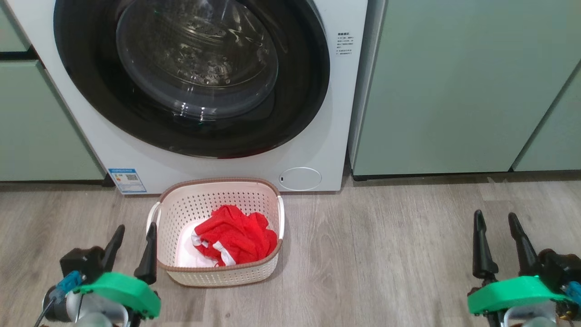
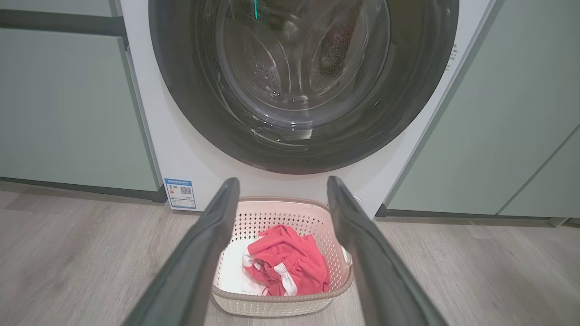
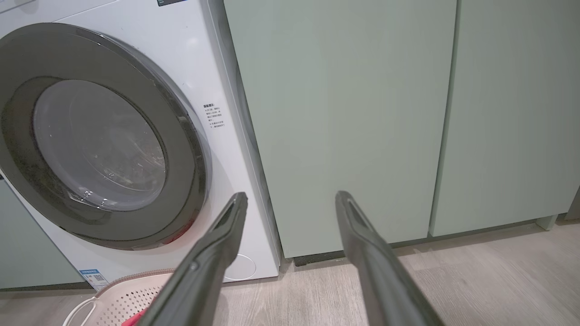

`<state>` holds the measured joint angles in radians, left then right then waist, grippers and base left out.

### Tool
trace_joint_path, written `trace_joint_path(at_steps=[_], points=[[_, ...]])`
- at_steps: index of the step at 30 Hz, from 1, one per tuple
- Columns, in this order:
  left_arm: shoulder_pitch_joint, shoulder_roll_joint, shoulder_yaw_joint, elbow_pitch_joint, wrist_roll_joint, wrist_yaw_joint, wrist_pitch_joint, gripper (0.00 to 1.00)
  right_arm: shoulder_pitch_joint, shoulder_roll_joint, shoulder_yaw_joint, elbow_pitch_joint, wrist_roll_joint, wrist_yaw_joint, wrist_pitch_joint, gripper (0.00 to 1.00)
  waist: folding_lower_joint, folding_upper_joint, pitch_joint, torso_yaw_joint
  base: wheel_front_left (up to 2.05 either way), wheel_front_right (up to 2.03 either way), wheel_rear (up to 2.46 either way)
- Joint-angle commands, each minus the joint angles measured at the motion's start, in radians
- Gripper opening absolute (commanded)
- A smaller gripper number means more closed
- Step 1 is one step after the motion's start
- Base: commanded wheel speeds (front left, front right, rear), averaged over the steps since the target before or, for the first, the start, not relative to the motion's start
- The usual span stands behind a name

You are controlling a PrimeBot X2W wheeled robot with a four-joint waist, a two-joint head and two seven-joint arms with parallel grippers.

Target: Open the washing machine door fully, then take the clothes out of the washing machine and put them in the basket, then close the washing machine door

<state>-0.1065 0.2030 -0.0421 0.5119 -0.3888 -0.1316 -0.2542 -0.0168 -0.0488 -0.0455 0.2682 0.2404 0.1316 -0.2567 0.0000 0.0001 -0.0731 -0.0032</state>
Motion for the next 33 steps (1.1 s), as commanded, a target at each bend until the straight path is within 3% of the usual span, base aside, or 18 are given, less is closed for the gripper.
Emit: trace_joint_path(at_steps=[1,2,7,33], points=[[-0.056,0.019,0.032,-0.022,-0.007,0.001,-0.008,1.0,-0.026,-0.001,0.027,-0.025,0.011,-0.001,-0.005,1.0,0.0,-0.0001,-0.001,0.001,0.0,0.0,0.0],[0.001,-0.002,-0.004,0.005,-0.005,0.0,0.0,0.0,0.0,0.0,0.002,0.006,0.007,0.0,0.0,0.0,0.0,-0.0001,0.0,0.0,0.0,0.0,0.0],[0.061,-0.033,-0.009,0.067,-0.012,0.0,0.002,0.0,0.026,0.002,0.003,0.086,0.012,0.0,0.003,0.0,0.0,-0.0001,0.0,0.0,0.0,0.0,0.0],[0.049,-0.057,0.024,0.0,-0.254,0.0,0.076,0.0,0.003,0.001,-0.011,0.064,0.284,0.0,0.077,0.0,0.0,-0.0001,0.015,0.001,0.0,0.0,0.0]])
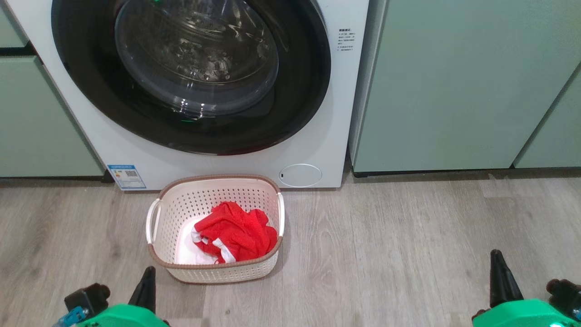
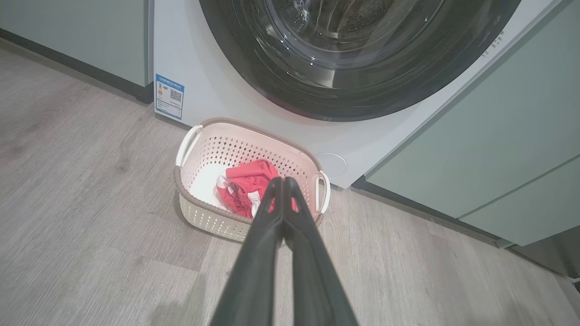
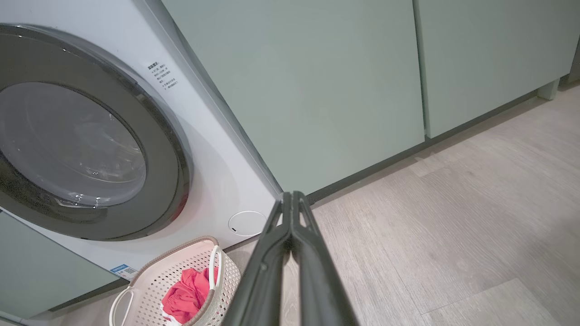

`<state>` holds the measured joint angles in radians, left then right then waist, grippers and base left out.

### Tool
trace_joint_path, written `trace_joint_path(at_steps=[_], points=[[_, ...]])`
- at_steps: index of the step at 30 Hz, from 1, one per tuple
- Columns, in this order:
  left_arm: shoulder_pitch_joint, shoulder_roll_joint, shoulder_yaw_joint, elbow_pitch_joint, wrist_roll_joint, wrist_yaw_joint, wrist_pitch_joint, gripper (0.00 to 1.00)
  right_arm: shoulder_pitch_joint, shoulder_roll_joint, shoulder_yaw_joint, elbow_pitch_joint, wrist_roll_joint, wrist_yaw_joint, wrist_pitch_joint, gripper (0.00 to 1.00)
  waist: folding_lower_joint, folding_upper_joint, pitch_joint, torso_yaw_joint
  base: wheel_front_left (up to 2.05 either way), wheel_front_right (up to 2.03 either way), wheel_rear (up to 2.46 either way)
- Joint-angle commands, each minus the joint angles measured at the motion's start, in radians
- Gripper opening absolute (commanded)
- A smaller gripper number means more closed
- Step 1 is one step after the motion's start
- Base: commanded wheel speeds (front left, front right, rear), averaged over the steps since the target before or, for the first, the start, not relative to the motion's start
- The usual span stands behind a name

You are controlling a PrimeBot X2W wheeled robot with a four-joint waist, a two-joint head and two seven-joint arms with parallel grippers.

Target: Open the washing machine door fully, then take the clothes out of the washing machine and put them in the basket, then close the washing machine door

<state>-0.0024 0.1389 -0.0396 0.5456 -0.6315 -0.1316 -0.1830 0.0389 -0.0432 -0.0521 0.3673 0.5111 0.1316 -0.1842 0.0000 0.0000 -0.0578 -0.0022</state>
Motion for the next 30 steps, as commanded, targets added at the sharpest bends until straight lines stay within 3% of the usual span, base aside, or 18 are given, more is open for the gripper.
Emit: trace_joint_path(at_steps=[1,30], points=[[-0.055,0.006,0.023,-0.037,-0.021,0.0,0.008,0.0,-0.054,-0.004,-0.005,-0.036,0.025,0.0,0.007,0.0,0.0,0.0,0.001,0.0,0.0,0.0,0.0],[-0.071,-0.023,0.063,-0.117,-0.312,0.0,0.095,0.0,-0.082,-0.005,-0.022,-0.063,0.351,0.0,0.096,0.0,0.0,0.0,0.019,0.001,0.0,0.0,0.0]])
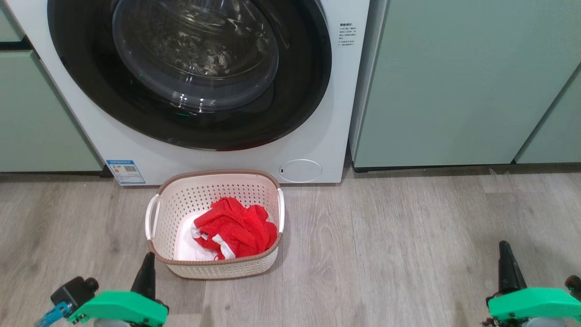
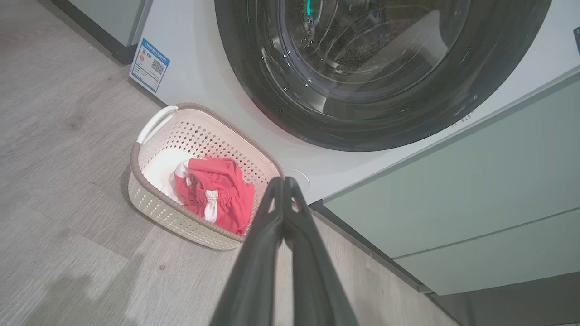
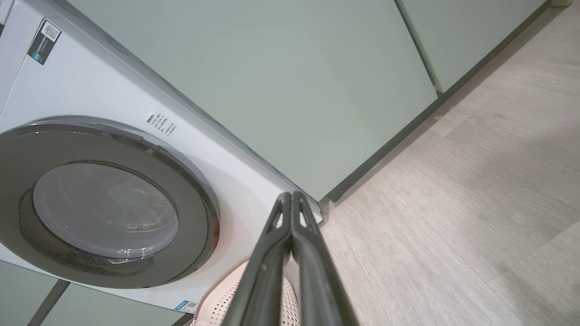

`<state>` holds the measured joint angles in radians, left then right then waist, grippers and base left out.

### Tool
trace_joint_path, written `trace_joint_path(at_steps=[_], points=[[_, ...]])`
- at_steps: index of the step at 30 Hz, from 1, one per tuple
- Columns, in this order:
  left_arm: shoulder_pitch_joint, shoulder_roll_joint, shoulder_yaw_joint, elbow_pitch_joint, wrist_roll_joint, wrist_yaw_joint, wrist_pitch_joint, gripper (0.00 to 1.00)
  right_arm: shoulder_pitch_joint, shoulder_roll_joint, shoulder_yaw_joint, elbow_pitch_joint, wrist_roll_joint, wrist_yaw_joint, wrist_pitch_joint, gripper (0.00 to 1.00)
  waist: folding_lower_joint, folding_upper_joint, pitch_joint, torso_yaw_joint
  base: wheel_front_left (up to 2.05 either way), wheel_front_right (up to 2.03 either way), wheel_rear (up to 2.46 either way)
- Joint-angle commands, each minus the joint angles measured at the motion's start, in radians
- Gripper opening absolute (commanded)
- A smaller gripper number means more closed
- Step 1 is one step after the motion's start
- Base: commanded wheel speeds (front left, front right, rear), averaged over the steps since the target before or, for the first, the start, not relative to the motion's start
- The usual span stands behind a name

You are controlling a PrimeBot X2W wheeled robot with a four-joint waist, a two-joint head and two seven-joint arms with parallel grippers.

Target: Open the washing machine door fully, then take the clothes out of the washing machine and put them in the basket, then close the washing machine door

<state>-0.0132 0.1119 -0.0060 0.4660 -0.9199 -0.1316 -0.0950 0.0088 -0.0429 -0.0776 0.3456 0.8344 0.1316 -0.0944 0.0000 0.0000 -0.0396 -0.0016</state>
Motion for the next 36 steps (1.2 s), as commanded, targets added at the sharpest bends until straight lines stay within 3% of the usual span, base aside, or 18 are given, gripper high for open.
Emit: trace_joint_path(at_steps=[1,36], points=[[-0.06,0.003,0.03,-0.04,-0.033,0.0,0.01,0.0,-0.053,-0.006,0.003,-0.042,0.039,0.0,0.009,0.0,0.0,0.0,0.001,0.0,0.0,0.0,0.0],[-0.078,-0.029,0.076,-0.131,-0.363,0.001,0.11,0.0,-0.085,-0.006,-0.017,-0.072,0.409,-0.001,0.109,0.0,0.0,0.0,0.022,0.001,0.0,0.0,0.0]])
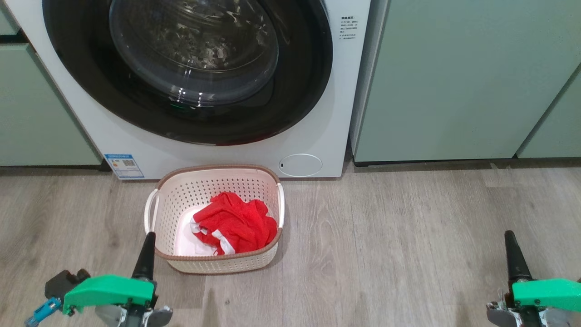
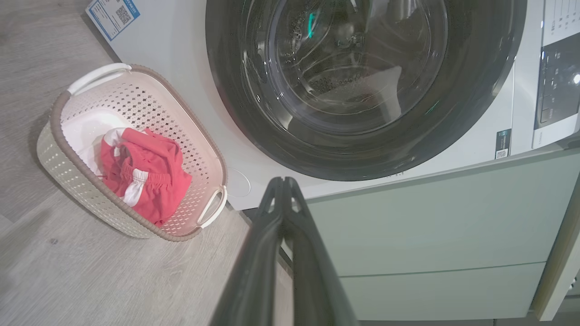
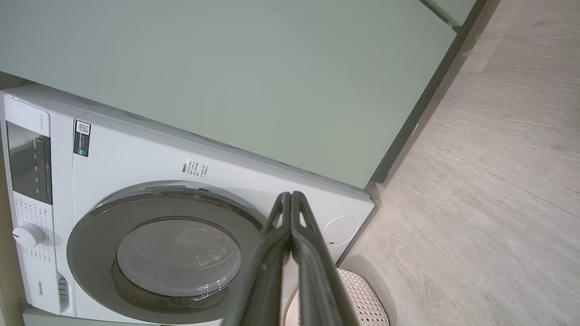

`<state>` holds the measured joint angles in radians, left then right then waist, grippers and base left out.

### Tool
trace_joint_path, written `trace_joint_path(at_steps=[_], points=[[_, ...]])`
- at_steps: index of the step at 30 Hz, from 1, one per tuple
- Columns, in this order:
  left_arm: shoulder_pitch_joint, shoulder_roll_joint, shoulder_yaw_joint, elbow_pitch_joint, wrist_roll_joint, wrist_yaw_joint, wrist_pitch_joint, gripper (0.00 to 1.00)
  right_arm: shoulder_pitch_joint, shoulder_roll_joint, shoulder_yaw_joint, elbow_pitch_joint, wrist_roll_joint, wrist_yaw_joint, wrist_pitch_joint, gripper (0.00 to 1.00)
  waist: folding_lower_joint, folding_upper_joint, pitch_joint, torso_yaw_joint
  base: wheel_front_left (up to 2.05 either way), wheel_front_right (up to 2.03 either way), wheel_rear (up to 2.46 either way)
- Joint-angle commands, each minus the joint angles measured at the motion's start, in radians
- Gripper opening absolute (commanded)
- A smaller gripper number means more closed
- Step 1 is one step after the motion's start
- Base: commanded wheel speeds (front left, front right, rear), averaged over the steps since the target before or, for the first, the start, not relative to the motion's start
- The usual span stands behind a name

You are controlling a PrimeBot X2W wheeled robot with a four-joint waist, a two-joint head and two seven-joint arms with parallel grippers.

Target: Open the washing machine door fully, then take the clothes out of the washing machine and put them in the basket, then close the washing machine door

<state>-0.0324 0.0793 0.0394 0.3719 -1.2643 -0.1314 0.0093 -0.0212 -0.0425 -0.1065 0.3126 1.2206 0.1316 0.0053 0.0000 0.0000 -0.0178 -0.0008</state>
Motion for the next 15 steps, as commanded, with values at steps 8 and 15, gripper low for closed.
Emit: trace_joint_path(at_steps=[8,15], points=[[-0.063,-0.004,0.041,-0.058,-0.096,0.001,0.029,0.0,-0.063,-0.007,0.007,-0.046,0.11,-0.001,0.033,0.0,0.0,0.0,0.005,0.0,0.0,0.0,0.0],[-0.066,-0.01,0.049,-0.074,-0.154,0.001,0.047,0.0,-0.068,-0.007,0.004,-0.051,0.175,-0.001,0.05,0.0,0.0,0.0,0.009,0.0,0.0,0.0,0.0]])
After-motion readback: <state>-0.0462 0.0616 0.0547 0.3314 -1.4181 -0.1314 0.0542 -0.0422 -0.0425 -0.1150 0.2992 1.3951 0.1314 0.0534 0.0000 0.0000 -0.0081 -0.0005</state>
